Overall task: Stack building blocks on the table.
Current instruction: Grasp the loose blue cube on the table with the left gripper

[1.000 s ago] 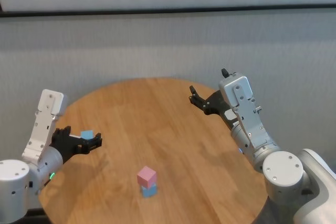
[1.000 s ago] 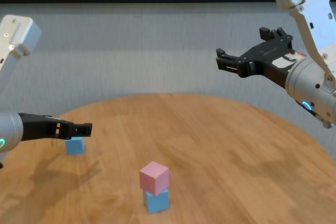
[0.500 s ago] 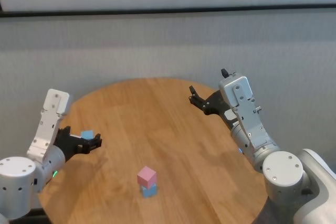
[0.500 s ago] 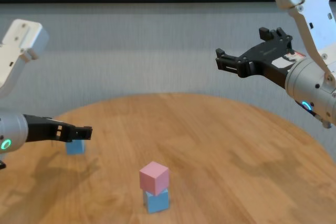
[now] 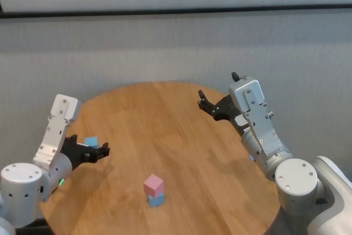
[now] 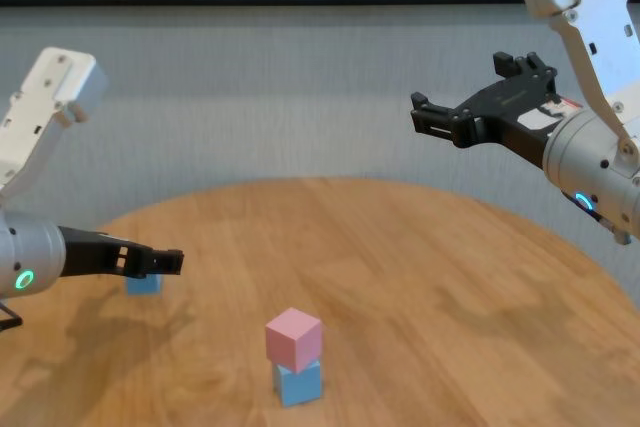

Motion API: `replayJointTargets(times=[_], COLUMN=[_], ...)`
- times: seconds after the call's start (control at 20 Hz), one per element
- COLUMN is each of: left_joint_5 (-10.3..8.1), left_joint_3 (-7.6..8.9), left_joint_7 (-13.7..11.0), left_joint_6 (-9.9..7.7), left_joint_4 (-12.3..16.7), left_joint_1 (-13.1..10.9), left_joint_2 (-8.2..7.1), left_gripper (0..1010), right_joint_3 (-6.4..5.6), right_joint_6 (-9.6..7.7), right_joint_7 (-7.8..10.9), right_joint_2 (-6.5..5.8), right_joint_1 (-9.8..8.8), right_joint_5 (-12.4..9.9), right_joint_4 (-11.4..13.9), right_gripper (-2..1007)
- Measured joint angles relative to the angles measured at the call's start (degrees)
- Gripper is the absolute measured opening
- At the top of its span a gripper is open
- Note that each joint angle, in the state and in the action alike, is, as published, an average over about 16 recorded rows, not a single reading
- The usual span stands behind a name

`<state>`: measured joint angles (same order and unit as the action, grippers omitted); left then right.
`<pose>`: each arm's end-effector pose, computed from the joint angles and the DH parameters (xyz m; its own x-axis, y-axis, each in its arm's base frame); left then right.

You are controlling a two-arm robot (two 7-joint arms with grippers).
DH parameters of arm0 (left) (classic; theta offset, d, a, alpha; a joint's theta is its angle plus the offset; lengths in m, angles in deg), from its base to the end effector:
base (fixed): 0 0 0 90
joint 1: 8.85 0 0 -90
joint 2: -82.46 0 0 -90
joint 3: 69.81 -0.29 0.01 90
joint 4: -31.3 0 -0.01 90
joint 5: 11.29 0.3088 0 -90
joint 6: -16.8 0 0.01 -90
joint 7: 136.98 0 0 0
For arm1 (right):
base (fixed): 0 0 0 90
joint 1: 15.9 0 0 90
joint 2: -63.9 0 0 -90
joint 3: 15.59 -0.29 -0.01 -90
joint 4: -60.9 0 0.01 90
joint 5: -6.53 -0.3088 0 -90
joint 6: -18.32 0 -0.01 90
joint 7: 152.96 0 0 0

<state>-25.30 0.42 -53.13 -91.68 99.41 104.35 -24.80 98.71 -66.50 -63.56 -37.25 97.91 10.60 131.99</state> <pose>0.4299 0.0271 -0.2860 0.2949 0.9486 0.1146 -0.8908 0.2296 0.3922 0.4264 0.0469 -0.2697 0.2881 -0.8733 0.3928 0.9364 0.3428 0.0755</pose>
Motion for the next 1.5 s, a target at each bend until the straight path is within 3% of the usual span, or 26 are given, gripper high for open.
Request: replayJointTargets(times=[1.5], left_joint_5=[3.78], left_joint_3=[1.33], left_joint_7=[-1.9], left_joint_6=[0.11], left_joint_4=[-7.3], left_joint_1=[3.4], left_joint_2=[3.71], left_gripper=[1000], right_joint_3=[0.0], right_joint_6=[0.0], right_joint_7=[0.0], right_joint_2=[0.0], right_joint_1=[0.0], right_joint_5=[0.0], right_joint_4=[0.0], right_gripper=[1001])
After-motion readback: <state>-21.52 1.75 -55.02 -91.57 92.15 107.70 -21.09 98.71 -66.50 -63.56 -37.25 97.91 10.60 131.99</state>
